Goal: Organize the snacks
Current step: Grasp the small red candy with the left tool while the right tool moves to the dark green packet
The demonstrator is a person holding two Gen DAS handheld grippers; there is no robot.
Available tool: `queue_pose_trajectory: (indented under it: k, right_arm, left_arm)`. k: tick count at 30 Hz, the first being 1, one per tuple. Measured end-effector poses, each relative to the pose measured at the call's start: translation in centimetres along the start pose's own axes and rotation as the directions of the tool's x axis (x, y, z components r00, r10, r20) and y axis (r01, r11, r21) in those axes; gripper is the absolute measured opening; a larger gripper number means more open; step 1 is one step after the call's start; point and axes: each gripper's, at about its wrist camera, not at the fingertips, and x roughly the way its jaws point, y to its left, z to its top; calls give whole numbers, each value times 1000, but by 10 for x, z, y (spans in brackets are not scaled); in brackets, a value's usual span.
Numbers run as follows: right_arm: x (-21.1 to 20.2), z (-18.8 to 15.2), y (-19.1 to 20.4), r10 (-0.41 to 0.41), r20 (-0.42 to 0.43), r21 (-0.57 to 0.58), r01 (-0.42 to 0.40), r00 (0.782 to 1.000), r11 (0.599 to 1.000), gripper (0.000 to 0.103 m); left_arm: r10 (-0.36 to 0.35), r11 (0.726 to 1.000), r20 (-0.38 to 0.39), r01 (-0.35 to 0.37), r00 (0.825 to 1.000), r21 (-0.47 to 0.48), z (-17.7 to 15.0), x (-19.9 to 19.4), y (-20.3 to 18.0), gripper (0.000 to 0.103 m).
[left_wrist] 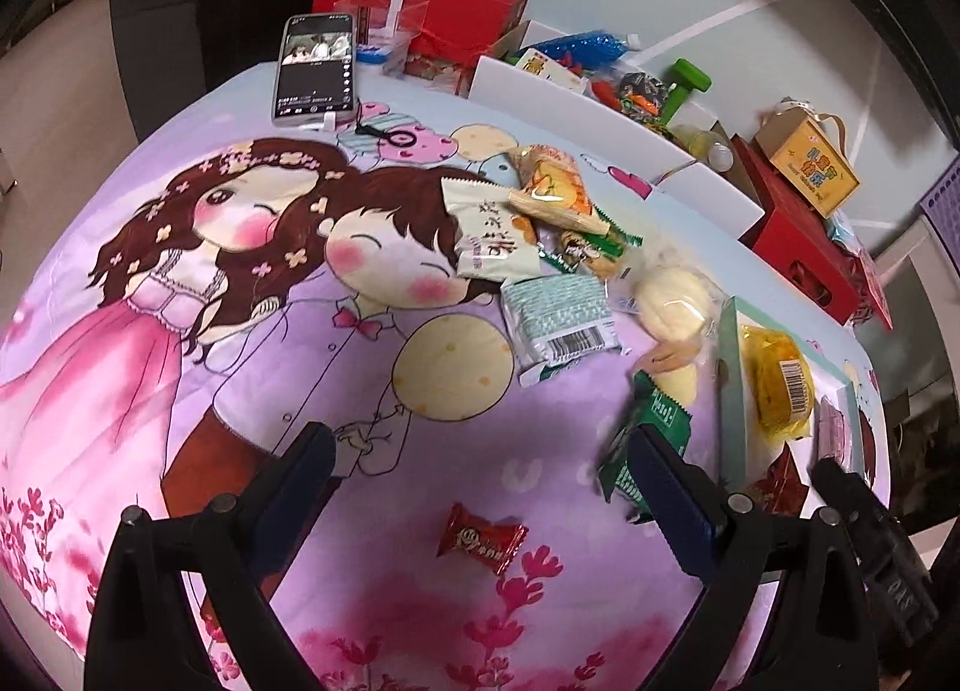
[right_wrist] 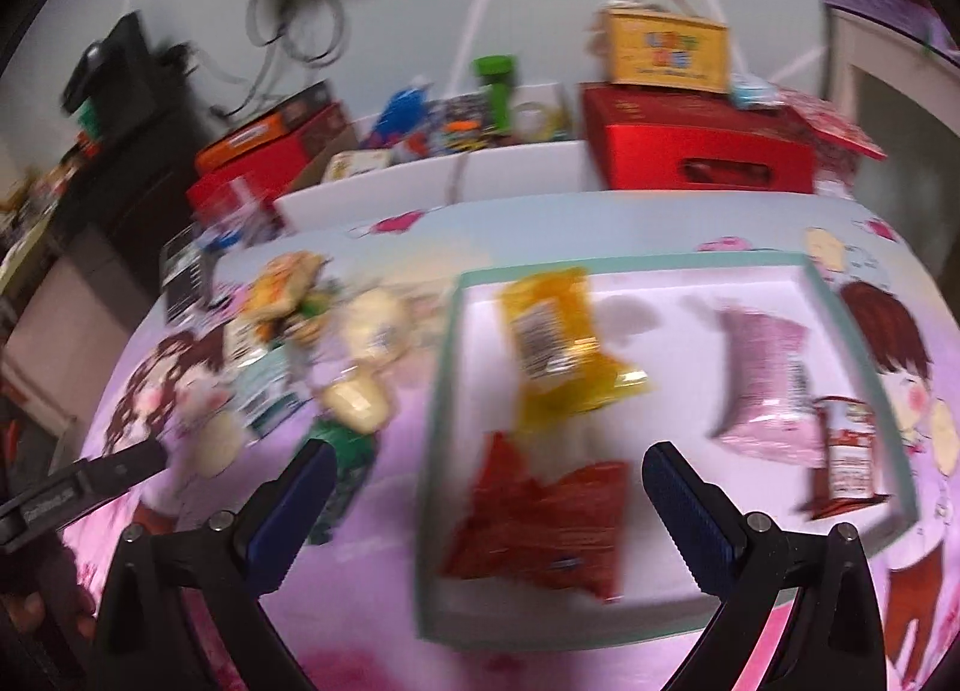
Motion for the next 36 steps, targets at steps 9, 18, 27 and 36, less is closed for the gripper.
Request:
queue_pose_trajectory:
  k: [9,18,27,36]
  right_arm:
    - [18,-25,42,25,-115,-81,-35,993,996,103]
    - [21,-33,38,-25,-153,-78,13,988,997,103]
    - [20,-30,29,-35,-145,-47,28,989,998,103]
    - [21,-29,33,-30,-141,-59,22,990,998,103]
  left_arm:
    - [25,999,-77,-23,997,23,-15,16,2,98]
    - [73,995,-107,-65,992,75,-30,23,1,98]
    - [72,988,-166,-47,984,148,-42,37,-9,69]
    - [59,982,-178,-25,982,189,-48,41,-16,41]
